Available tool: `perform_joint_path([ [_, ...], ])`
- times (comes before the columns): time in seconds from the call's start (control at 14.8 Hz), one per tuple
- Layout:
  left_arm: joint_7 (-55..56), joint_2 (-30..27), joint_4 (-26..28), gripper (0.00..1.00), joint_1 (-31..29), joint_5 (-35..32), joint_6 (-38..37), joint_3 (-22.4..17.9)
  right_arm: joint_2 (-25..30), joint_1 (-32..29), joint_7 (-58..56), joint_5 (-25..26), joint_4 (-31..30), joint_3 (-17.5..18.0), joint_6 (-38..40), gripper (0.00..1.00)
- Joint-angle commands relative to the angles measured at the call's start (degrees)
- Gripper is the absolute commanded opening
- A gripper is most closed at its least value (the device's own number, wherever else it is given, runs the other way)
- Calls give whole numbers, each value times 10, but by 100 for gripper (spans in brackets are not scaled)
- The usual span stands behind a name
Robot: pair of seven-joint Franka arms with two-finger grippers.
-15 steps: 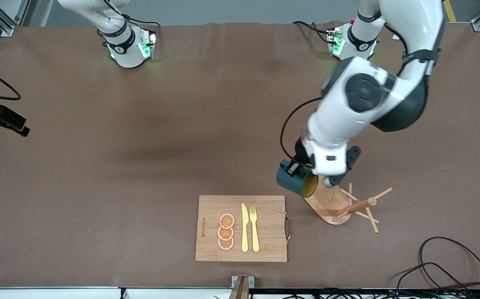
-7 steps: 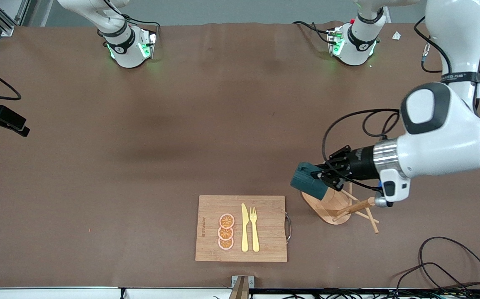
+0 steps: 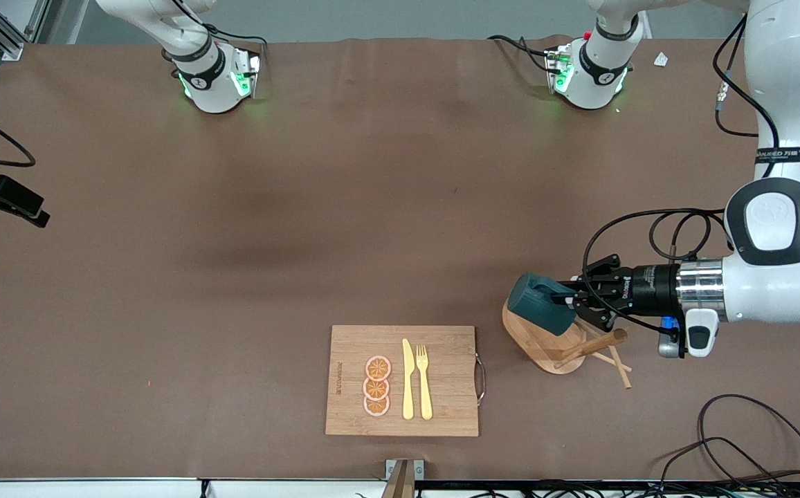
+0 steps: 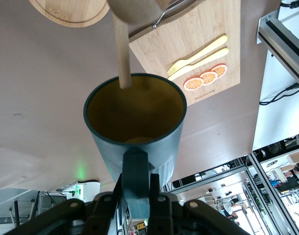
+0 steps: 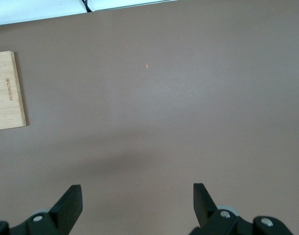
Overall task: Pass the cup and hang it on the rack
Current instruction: 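Hook the mug onto a rack peg with the left gripper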
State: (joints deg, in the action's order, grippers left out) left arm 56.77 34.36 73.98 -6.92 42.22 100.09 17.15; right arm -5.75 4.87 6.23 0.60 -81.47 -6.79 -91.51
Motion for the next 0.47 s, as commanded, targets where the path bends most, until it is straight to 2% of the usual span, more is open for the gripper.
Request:
perform_joint_path([
  [0.0, -3, 11, -1, 1, -16, 29, -5, 4, 4, -5, 12, 12, 1, 8, 5, 100],
  [0.41, -29, 32, -1, 1, -40, 32, -5, 3, 4, -5, 12, 12, 0, 8, 6, 100],
])
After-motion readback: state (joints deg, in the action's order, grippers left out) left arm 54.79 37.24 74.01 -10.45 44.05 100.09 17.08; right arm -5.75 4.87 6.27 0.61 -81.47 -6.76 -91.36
